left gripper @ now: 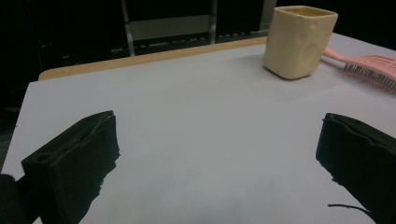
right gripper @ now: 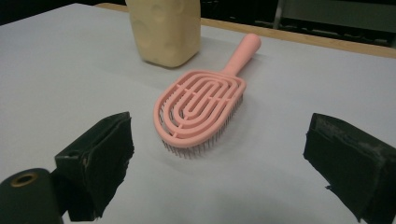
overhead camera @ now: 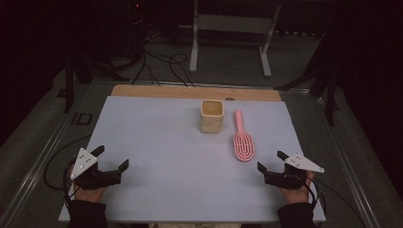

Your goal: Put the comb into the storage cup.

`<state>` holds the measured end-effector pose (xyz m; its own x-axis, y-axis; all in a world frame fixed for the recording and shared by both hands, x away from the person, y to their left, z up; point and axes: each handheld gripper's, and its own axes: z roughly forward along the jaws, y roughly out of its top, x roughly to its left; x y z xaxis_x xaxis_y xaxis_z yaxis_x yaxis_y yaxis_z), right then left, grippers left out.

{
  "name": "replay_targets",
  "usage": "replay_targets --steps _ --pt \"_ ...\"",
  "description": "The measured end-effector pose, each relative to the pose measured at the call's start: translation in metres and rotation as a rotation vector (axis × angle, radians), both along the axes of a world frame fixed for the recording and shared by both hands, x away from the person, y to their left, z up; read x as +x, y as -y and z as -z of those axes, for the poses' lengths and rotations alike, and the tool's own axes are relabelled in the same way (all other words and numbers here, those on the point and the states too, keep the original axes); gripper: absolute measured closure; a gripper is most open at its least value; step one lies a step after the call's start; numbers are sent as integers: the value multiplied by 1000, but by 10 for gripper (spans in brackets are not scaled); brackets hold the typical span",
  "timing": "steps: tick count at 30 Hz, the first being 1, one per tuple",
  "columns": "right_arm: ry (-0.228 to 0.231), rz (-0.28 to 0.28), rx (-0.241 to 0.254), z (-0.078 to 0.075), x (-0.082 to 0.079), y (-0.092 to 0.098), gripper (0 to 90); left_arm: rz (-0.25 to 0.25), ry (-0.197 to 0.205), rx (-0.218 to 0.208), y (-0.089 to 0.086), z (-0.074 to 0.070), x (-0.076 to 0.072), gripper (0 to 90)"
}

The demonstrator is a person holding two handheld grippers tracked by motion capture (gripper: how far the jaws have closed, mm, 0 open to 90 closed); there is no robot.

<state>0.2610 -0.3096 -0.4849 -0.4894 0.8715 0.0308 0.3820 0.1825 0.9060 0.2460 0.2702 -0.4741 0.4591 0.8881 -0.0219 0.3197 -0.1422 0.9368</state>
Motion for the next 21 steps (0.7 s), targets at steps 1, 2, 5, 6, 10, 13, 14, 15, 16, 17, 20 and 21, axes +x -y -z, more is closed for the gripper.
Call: replay_targets --steps 1,2,5,6,10,13,14,15,16,17,20,21 --pt "1 0 -2 0 0 0 80 -2 -1 0 0 0 0 0" --pt "1 1 -1 0 0 0 80 -3 -2 -1 0 0 0 0" --pt "1 6 -1 1 0 1 80 -5 3 1 0 0 0 0" --pt "1 7 -1 1 0 1 80 -5 5 1 1 0 1 0" --pt "-9 11 -4 1 0 1 80 -8 -1 7 0 1 1 0" --pt "-31 11 -1 -1 2 0 81 -14 4 -7 -1 1 2 0" --pt "-38 9 -1 -2 2 0 81 -16 6 -7 -1 1 2 0" --pt "-40 8 -9 -2 3 -1 81 -20 7 -4 -1 1 2 0" --pt "-42 1 -19 -4 4 -3 81 -20 8 -3 -1 0 1 0" --pt "-41 -1 -22 -5 4 -5 81 -21 8 -4 -2 0 1 0" --pt "-41 -10 -22 -8 7 -9 85 -25 9 -7 -1 1 2 0" --pt "-44 -13 -18 -9 8 -10 85 -24 8 -10 -1 1 2 0"
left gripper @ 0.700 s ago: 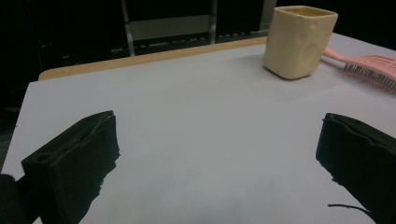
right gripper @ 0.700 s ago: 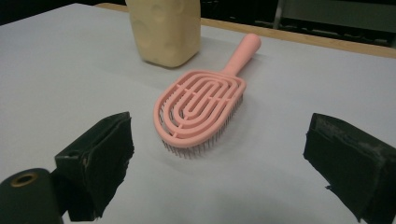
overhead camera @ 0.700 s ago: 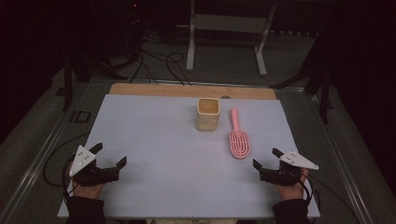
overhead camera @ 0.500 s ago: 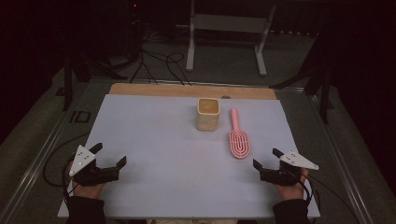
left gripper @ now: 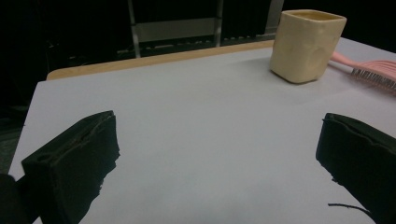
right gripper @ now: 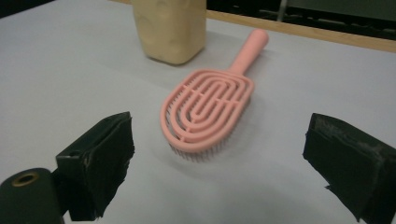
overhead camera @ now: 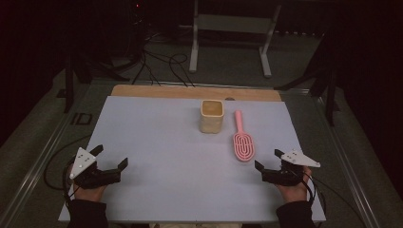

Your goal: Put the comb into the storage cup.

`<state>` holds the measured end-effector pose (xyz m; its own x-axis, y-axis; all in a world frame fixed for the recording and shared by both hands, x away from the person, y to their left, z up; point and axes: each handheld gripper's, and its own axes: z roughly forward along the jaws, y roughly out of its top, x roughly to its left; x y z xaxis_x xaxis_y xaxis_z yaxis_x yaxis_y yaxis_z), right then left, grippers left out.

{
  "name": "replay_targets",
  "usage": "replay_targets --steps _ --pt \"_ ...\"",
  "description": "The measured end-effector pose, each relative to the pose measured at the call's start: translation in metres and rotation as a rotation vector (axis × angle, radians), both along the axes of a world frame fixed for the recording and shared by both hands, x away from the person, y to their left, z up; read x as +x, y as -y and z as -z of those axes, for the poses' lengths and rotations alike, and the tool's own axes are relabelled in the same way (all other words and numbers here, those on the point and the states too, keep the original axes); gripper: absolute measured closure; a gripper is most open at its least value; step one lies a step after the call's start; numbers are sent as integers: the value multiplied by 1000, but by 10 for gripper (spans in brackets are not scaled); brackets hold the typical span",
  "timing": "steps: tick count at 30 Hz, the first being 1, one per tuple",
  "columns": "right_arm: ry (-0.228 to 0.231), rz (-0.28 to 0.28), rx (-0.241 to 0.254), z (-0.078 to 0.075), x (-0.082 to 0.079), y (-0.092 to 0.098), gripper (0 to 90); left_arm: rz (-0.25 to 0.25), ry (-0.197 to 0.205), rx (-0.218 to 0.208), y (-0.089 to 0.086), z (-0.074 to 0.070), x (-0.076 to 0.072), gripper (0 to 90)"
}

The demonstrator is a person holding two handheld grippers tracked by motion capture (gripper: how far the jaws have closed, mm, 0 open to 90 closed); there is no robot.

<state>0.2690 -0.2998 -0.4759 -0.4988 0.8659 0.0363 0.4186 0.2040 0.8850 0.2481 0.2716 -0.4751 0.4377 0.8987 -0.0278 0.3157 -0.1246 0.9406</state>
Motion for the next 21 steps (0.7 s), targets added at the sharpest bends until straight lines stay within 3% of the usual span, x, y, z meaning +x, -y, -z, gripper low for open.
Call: replay_targets --steps 8,16,21 --pt "2 -5 10 -9 9 -5 109 7 -2 2 1 0 0 0" --pt "-8 8 -28 -13 22 -8 142 9 -5 5 2 1 1 0" --pt "-21 15 -36 -12 31 -7 210 11 -8 7 3 1 1 0"
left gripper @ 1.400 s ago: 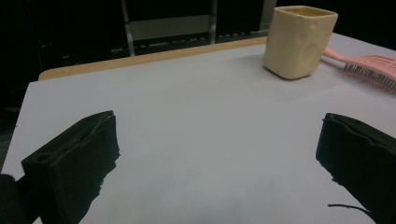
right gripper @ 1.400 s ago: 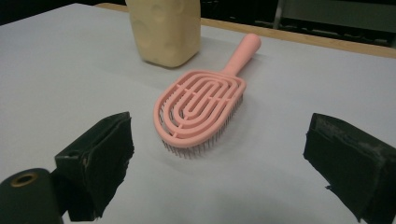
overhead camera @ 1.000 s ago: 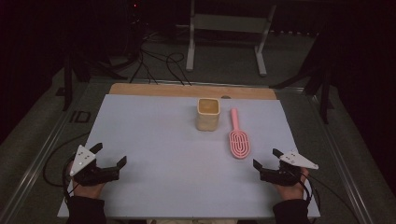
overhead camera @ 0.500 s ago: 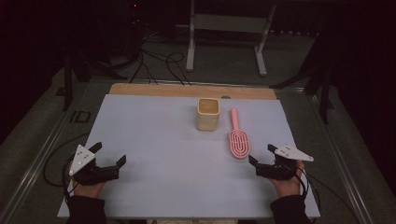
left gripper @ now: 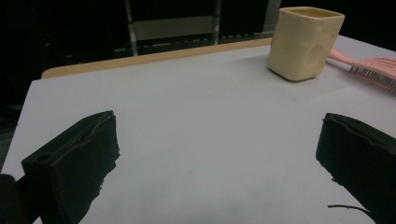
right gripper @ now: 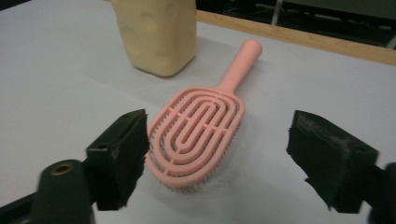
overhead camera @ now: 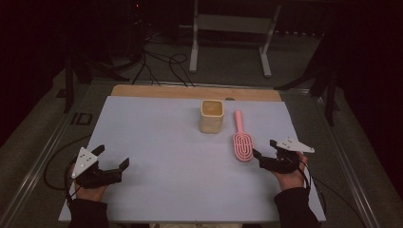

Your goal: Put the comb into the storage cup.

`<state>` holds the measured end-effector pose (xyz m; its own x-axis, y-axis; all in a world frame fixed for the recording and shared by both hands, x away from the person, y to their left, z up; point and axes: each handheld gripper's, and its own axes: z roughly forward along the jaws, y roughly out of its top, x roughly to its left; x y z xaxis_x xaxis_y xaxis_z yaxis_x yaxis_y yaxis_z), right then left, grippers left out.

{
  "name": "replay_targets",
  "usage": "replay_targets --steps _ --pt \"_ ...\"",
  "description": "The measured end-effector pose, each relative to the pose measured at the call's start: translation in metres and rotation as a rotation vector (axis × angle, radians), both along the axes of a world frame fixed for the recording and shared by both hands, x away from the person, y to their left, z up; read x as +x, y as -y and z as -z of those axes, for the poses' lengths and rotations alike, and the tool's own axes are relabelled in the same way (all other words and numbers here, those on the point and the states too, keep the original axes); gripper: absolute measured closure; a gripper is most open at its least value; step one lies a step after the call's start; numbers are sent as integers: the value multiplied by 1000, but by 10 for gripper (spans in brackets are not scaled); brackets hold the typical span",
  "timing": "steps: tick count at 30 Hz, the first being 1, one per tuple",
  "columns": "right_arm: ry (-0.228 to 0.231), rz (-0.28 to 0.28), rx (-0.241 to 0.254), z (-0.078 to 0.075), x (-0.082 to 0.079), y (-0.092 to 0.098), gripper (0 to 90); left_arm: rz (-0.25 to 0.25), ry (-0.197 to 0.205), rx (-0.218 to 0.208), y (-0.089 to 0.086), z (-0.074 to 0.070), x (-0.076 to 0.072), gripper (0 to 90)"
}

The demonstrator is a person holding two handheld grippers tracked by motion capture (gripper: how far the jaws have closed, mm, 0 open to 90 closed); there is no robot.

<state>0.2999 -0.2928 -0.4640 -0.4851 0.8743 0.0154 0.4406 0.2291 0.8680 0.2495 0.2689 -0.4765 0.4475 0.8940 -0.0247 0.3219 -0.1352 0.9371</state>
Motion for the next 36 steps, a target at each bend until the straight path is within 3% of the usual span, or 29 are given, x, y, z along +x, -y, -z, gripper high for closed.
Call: replay_targets --steps 27,29,36 --pt "-39 37 -61 18 33 1 800 -1 1 6 0 0 1 0" --pt "-43 43 -67 20 35 0 876 -2 1 4 0 0 1 0" --pt "-67 42 -84 24 44 -3 900 -3 2 2 0 0 1 0"
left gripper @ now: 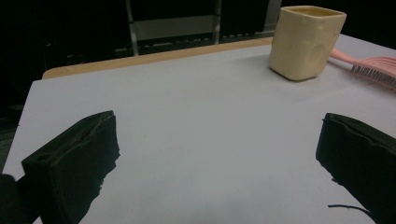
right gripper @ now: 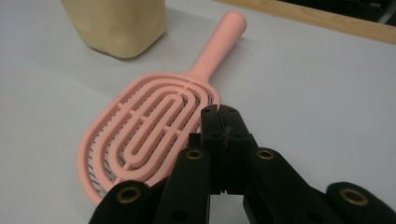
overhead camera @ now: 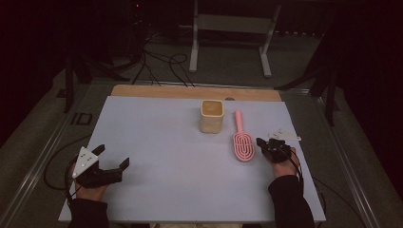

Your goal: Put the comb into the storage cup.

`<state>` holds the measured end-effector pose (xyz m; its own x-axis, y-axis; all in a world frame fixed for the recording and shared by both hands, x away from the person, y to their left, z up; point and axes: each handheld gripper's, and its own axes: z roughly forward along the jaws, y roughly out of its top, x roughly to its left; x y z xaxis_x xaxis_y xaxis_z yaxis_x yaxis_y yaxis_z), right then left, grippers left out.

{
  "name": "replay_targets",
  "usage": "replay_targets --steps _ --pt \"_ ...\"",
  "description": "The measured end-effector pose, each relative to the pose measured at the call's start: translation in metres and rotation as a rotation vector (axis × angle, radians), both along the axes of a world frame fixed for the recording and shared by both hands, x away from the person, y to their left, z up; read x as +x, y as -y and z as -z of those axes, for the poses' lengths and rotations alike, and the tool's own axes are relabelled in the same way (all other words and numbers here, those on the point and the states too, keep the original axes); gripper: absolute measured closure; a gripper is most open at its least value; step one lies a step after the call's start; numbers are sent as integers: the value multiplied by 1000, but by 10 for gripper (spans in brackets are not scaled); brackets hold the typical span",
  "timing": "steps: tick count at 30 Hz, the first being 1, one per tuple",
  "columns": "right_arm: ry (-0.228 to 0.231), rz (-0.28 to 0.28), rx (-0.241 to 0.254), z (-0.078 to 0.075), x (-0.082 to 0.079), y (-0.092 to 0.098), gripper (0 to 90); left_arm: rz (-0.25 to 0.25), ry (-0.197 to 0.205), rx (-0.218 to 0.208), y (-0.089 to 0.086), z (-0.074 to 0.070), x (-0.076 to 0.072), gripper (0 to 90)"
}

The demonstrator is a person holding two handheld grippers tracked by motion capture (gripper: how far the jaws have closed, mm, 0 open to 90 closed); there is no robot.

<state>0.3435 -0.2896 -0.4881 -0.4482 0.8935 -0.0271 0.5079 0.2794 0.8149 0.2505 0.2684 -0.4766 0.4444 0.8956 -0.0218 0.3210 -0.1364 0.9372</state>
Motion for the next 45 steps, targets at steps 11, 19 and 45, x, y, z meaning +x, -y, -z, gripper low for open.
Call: replay_targets --steps 11,19,45 --pt "-49 10 -18 7 15 -1 900 1 -1 2 0 0 0 0" --pt "-78 -5 -31 12 15 -4 899 2 -1 1 0 0 0 0" --pt "-92 -120 -117 20 -1 -32 896 -7 -4 6 0 0 0 0"
